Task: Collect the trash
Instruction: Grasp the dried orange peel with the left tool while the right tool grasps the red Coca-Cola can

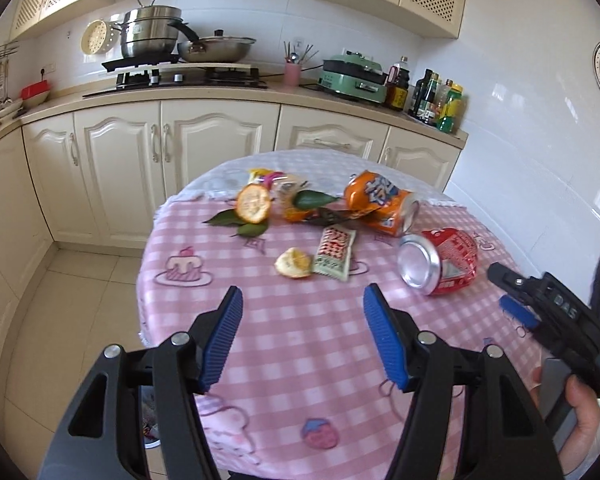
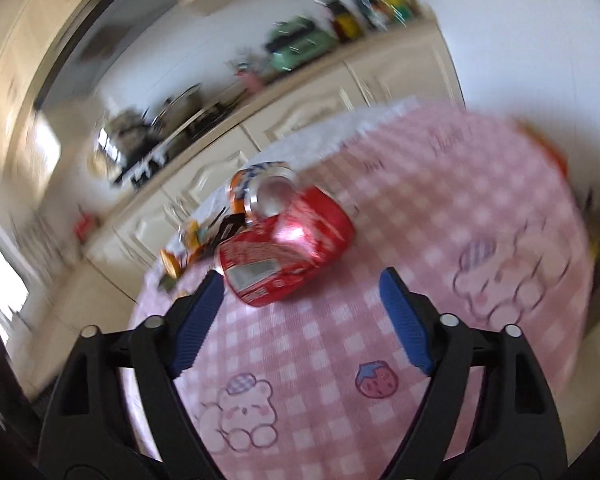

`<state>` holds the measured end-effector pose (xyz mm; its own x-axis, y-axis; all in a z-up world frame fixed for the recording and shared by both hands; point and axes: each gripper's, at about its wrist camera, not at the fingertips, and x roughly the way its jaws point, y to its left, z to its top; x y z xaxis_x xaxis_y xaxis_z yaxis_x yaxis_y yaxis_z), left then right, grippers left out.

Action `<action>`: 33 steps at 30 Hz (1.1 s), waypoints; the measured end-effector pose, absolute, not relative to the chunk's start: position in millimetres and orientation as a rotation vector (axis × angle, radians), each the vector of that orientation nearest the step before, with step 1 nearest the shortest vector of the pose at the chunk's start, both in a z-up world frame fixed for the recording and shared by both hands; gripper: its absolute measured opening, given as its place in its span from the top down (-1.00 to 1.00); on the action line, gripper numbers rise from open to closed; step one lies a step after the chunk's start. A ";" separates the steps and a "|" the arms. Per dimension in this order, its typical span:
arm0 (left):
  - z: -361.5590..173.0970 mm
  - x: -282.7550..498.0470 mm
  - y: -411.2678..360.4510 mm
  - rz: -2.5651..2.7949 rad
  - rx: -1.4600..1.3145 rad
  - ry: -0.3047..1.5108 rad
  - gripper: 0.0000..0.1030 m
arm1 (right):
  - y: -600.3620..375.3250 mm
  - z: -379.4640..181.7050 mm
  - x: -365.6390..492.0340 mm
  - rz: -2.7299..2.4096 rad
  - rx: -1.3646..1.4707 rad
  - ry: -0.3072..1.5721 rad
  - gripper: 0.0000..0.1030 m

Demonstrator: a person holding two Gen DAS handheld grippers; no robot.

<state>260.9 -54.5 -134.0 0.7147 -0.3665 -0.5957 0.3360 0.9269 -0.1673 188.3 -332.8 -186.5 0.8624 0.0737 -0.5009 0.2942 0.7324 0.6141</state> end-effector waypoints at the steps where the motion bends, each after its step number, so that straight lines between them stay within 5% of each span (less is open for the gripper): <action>1: -133.0 259.6 -55.4 -0.390 -0.046 0.669 -0.20 | -337.9 -190.6 191.6 -0.110 0.797 0.534 -0.56; 12: -123.9 274.2 -57.3 -0.365 -0.031 0.645 -0.20 | -332.7 -195.8 243.6 -0.124 0.872 0.535 -0.55; 13: -124.2 277.4 -53.9 -0.355 -0.039 0.649 -0.20 | -332.0 -196.8 248.0 -0.121 0.868 0.537 -0.49; 16: -126.7 289.2 -41.2 -0.331 -0.080 0.669 -0.20 | -335.9 -208.8 260.4 -0.074 0.917 0.570 0.21; 33: -182.8 352.3 -87.5 -0.357 -0.020 0.815 -0.20 | -285.5 -144.0 258.1 -0.129 0.417 0.360 0.31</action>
<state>352.3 -87.5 -182.8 0.6296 -0.3192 -0.7083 0.3039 0.9402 -0.1536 258.1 -285.5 -144.0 0.9289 -0.0491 -0.3671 0.1952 0.9072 0.3727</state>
